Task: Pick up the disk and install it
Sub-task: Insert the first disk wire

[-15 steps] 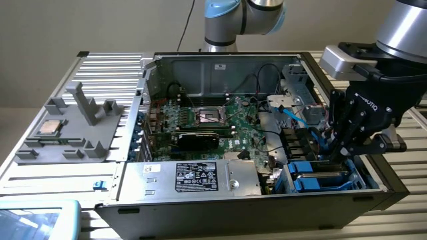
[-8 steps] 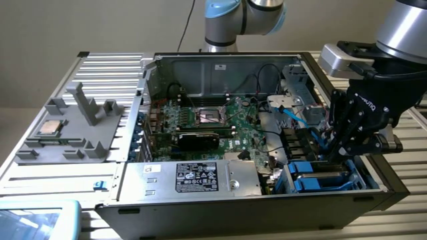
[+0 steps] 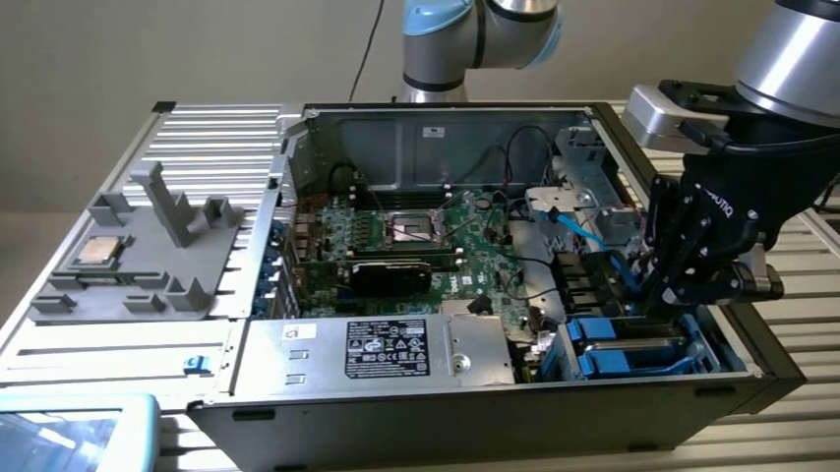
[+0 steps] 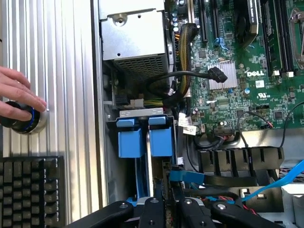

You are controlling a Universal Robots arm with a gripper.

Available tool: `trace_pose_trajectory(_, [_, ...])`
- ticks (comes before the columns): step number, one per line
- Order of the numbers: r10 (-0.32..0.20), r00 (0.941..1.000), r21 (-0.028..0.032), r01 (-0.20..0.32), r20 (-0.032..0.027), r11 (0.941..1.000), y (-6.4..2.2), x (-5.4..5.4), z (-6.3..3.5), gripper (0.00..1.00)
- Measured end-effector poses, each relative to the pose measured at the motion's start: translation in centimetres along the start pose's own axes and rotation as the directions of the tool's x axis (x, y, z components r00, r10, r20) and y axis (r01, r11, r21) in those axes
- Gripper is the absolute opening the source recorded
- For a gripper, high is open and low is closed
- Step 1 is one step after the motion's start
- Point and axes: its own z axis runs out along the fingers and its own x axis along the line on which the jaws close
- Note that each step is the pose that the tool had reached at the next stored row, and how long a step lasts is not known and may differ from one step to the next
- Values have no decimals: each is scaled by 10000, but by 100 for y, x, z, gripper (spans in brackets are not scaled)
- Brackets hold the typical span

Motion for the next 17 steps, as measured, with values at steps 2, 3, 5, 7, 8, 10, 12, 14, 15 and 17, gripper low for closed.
trace_pose_trajectory(2, [6, 10000, 1, -6, -16, 10000, 2, -23, -1, 16])
trace_pose_trajectory(3, [10, 10000, 2, -10, -28, 10000, 2, -31, -2, 16])
trace_pose_trajectory(5, [18, 10000, 4, -18, -58, 10000, 2, -34, -1, 16])
trace_pose_trajectory(7, [19, 10000, 4, -19, -65, 10000, 3, -34, -3, 16])
trace_pose_trajectory(8, [19, 10000, 4, -19, -66, 10000, 3, -34, -2, 16])
trace_pose_trajectory(10, [20, 10000, 5, -20, -67, 10000, 3, -34, -2, 16])
trace_pose_trajectory(12, [20, 10000, 4, -20, -68, 10000, 3, -34, -2, 16])
trace_pose_trajectory(14, [20, 10000, 5, -20, -69, 10000, 3, -34, -2, 16])
trace_pose_trajectory(15, [20, 10000, 5, -20, -70, 10000, 3, -34, -2, 16])
trace_pose_trajectory(17, [20, 10000, 5, -20, -71, 10000, 3, -34, -2, 16])
